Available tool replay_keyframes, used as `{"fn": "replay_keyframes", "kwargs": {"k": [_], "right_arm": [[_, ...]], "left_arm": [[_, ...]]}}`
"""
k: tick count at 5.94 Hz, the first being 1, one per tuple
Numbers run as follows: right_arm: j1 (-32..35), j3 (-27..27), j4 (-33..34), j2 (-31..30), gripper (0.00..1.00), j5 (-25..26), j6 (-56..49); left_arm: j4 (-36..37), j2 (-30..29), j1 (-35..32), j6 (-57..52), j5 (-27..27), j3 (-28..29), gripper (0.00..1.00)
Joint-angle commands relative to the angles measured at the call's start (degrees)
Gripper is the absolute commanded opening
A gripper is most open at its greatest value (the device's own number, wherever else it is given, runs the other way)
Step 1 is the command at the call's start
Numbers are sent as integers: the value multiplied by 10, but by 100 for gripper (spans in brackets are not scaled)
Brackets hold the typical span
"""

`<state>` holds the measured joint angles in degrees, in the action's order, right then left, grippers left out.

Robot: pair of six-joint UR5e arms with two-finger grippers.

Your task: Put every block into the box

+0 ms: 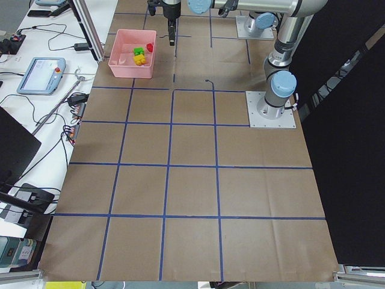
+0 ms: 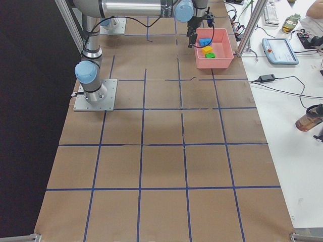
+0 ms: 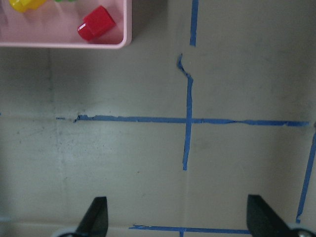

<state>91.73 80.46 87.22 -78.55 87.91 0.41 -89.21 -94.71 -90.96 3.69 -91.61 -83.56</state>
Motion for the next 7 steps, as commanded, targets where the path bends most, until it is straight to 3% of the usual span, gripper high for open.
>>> {"fn": "replay_keyframes", "kwargs": {"k": [1,7], "right_arm": [[1,65,6,-73,100,18,20],[2,52,3,-69,100,23,20]], "left_arm": [[-3,3,0,0,-1,1,99],[-20,22,1,0,-7,-4,99]]}}
